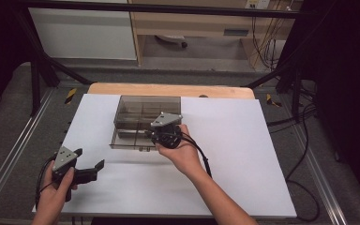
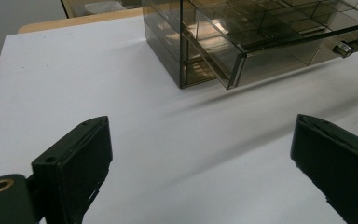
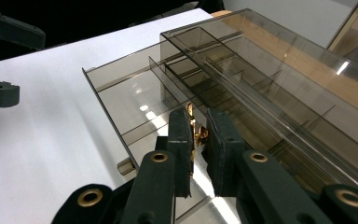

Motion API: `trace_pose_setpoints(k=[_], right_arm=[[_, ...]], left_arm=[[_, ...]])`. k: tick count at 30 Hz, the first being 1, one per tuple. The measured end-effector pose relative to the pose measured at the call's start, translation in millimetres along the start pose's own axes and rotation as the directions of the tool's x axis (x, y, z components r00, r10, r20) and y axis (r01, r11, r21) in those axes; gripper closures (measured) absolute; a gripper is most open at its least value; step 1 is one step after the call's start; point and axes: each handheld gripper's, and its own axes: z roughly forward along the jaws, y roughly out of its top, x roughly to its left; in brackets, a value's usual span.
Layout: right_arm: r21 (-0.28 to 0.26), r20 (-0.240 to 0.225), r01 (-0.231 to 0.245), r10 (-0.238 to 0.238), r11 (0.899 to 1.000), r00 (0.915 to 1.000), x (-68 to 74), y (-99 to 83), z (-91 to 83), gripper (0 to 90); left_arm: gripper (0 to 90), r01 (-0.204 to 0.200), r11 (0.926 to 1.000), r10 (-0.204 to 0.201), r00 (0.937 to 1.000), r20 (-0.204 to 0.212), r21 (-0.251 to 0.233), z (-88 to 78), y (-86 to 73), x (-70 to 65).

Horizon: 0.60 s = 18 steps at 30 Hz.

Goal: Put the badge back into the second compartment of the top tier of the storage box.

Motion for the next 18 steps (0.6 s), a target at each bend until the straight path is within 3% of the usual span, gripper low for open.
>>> trace_pose_setpoints(k=[15,16,18], right_arm=[[0.037,0.024,-0.008,0.007,0.999,0.9997,4.0,-1.0,19.2,80.8],[0.038,0.025,-0.009,0.008,0.999,0.9997,3.9,-1.0,19.6,79.6],[0.031,0.036,-0.027,0.026,0.999,0.999,3.8,0.1,19.1,67.2]], left_arm=[[5.2,-0.013,0.9999,0.013,0.9999,0.006,-0.007,-0.8,0.8,-2.0],[5.2,-0.014,0.9999,0.014,0.9999,0.008,-0.006,-0.8,0.8,-2.2],[5.2,-0.015,0.9999,0.015,0.9998,0.01,-0.008,-0.7,0.9,-2.6]])
